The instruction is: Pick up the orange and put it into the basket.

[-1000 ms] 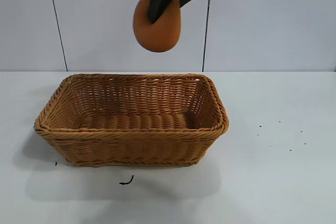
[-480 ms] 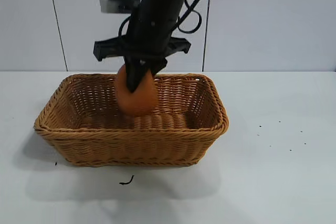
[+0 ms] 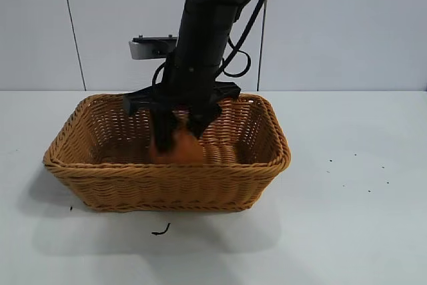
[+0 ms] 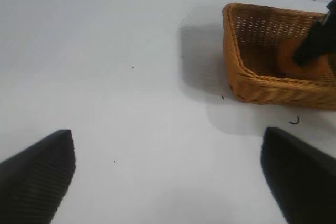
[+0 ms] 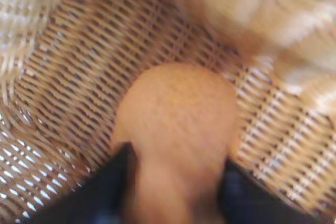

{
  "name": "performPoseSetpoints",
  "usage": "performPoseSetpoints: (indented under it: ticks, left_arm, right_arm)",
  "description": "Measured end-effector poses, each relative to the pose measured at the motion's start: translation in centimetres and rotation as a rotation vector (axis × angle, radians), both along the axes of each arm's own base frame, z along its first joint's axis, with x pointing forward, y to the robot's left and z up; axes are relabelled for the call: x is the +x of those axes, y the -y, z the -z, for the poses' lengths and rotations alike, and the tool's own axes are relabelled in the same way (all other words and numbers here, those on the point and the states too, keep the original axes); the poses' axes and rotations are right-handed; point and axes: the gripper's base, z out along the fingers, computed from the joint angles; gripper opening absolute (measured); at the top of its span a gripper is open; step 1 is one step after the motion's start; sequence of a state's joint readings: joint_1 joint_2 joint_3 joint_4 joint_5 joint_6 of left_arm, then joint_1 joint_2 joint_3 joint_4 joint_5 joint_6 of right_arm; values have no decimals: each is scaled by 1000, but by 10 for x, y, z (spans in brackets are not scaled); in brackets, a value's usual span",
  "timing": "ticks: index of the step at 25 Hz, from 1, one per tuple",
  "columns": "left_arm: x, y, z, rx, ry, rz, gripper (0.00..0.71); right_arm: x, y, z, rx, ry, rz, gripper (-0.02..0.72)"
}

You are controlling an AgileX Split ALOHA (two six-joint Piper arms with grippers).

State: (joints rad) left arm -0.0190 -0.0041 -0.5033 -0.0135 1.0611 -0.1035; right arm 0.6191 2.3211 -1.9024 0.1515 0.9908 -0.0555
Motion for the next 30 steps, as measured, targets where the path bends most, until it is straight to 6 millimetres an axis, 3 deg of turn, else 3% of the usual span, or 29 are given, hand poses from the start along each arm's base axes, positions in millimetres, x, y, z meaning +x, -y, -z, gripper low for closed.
performPoseSetpoints:
  ticks: [2,6,13,16,24,27,30]
  left_arm:
    - [0,0,0,0,0,0,692]
    - [0,0,0,0,0,0,692]
    - [0,0,0,0,0,0,692]
    - [0,0,0,0,0,0,692]
    - [0,0,0,0,0,0,692]
    - [0,0,0,0,0,0,692]
    - [0,0,0,0,0,0,692]
  right_arm:
    - [0,0,-4,-7,-13,-5,651]
    - [3,-3,-28,-4,-15,-19,687]
    - [14,-6,-103,62,157,-22,690]
    - [15,-2,-123,53,226,-12,690]
    - [28,24,-131,-19,275,38,690]
    - [41,45,-131,-31,277,86,690]
    - [58,78,-131,-44,278,160,690]
